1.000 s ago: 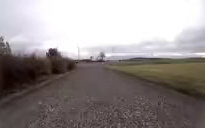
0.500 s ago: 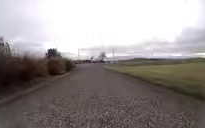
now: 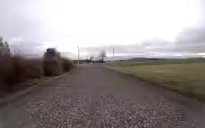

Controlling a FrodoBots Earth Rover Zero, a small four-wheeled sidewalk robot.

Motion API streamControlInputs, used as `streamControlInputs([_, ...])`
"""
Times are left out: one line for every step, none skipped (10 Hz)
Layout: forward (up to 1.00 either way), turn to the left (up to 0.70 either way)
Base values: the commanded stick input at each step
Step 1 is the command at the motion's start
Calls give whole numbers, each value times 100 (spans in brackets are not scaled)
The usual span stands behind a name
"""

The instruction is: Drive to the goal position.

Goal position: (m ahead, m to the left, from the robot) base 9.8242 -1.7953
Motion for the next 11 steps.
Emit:
streamControlInputs([100,0])
streamControlInputs([100,0])
streamControlInputs([100,0])
streamControlInputs([100,0])
streamControlInputs([100,0])
streamControlInputs([100,0])
streamControlInputs([100,0])
streamControlInputs([100,0])
streamControlInputs([100,0])
streamControlInputs([100,0])
streamControlInputs([100,0])
